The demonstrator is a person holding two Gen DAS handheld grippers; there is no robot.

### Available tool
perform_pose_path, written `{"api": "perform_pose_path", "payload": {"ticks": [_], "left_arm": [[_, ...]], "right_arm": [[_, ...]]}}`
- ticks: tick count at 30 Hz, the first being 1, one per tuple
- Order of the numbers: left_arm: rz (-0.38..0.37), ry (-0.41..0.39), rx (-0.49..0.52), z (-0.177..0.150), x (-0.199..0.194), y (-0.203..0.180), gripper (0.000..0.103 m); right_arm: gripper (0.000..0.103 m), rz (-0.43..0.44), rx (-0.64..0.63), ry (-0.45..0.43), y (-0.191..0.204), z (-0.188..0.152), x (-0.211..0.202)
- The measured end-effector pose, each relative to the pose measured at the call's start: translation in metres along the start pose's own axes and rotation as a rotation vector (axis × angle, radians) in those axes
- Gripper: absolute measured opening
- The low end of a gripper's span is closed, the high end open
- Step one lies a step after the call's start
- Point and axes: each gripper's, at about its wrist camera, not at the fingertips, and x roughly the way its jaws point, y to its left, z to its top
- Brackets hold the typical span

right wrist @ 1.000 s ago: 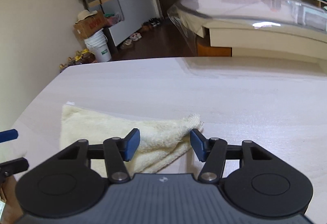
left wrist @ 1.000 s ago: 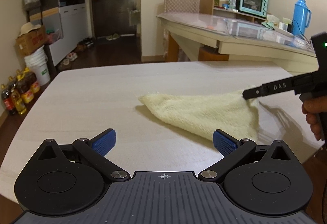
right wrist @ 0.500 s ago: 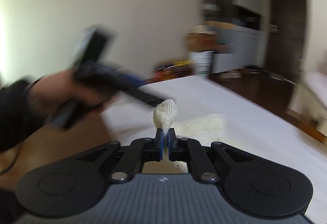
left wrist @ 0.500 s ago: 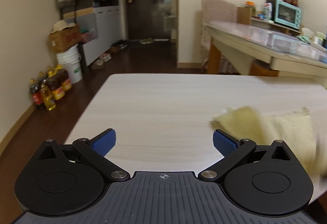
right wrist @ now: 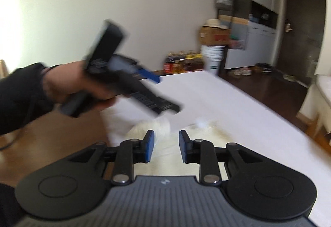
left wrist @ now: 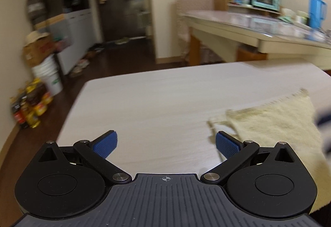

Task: Fold towel
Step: 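Grasp the tagged towel tip with the right gripper and lift it, then shake the towel open with the right gripper and lay it flat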

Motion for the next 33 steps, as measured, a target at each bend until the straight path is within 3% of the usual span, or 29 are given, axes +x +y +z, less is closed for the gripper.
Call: {"api": "perform_pose_path", "payload": {"ticks": [4, 8, 13, 21, 27, 33], "left_arm": [[-0.064, -0.002, 0.031, 0.000, 0.005, -0.003, 0.103], [-0.135, 0.010, 0.131, -0.007, -0.002, -0.017, 0.103], [-0.261, 0.035, 0.277, -0.026, -0.018, -0.032, 0.103], [-0.448, 0.106, 0.378, -0.043, -0.052, -0.008, 0.103], [-0.357, 0.103, 0.382, -0.039, -0.050, 0.001, 0.103], [-0.335, 0.078, 0.362, -0.030, -0.035, -0.003, 0.103]], "right_arm": [[0.032, 0.032, -0.015, 0.014, -0.022, 0.014, 0.013], [0.042, -0.034, -0.055, 0.040, -0.030, 0.022, 0.023], [0.043, -0.074, -0.049, 0.086, -0.042, 0.022, 0.038], [0.049, -0.056, -0.086, 0.122, -0.042, 0.019, 0.048], [0.051, 0.007, -0.147, 0.172, -0.043, 0.028, 0.075], [0.051, 0.064, -0.250, 0.249, -0.036, 0.031, 0.103]]}}
